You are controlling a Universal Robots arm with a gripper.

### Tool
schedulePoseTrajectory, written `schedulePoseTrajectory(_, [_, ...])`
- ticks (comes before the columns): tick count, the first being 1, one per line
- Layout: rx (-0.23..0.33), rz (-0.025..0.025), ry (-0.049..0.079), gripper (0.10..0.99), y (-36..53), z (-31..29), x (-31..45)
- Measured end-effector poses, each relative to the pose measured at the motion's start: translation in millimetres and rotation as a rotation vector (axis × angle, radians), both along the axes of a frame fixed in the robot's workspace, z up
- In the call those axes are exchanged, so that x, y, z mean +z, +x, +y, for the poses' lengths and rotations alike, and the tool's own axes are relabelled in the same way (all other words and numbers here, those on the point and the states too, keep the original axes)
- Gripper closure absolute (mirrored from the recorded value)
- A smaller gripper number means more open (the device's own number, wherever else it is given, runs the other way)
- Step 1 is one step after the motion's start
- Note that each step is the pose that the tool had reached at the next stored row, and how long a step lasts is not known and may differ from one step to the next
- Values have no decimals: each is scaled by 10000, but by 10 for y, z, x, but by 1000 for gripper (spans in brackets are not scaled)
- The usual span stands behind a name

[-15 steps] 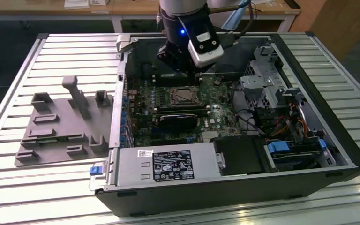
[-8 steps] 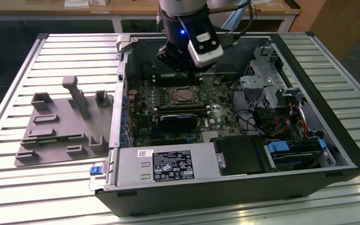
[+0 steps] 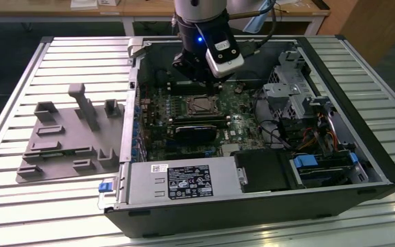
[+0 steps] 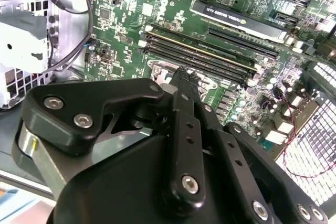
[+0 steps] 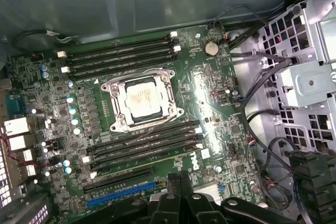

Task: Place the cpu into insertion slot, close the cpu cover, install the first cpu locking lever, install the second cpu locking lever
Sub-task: 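Install the second cpu locking lever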

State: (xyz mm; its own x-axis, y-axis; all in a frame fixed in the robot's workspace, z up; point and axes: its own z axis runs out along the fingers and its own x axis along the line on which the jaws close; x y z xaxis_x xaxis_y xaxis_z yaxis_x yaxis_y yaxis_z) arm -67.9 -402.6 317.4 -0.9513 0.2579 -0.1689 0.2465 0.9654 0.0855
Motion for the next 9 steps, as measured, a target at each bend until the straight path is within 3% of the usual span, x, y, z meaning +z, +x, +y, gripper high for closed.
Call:
schedulePoseTrajectory(3, [1,60,9,984,0,0,-16])
schedulePoseTrajectory(7, [1,202,102,984,0,0,-32])
schedulePoseTrajectory(9, [-1,212,119,984,0,0,-33])
